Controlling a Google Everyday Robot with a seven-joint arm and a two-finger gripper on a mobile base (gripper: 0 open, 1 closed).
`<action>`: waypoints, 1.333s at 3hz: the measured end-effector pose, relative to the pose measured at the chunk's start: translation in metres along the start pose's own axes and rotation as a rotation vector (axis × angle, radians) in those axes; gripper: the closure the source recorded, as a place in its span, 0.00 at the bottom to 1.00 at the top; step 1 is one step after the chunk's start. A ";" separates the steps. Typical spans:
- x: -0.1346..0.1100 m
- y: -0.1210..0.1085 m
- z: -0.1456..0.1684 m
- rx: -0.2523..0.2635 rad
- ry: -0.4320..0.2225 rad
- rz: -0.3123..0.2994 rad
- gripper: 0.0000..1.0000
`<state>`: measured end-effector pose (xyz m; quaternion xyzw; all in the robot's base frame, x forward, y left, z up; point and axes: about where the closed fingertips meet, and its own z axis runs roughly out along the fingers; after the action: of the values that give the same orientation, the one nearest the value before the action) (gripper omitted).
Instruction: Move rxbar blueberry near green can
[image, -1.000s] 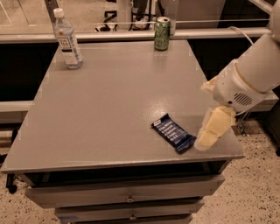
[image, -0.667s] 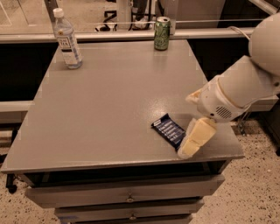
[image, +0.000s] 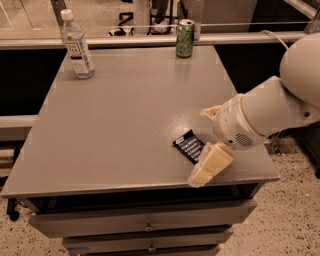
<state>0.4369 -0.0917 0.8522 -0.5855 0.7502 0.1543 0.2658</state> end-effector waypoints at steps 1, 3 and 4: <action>0.002 0.002 0.007 0.036 0.003 -0.021 0.00; 0.014 -0.018 0.017 0.077 0.033 -0.010 0.00; 0.021 -0.022 0.028 0.050 0.043 0.024 0.17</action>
Offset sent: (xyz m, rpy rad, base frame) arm 0.0200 -0.0102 -0.0279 -0.0525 -0.0716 -0.0495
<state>0.4599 -0.0994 0.8194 -0.5726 0.7664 0.1260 0.2624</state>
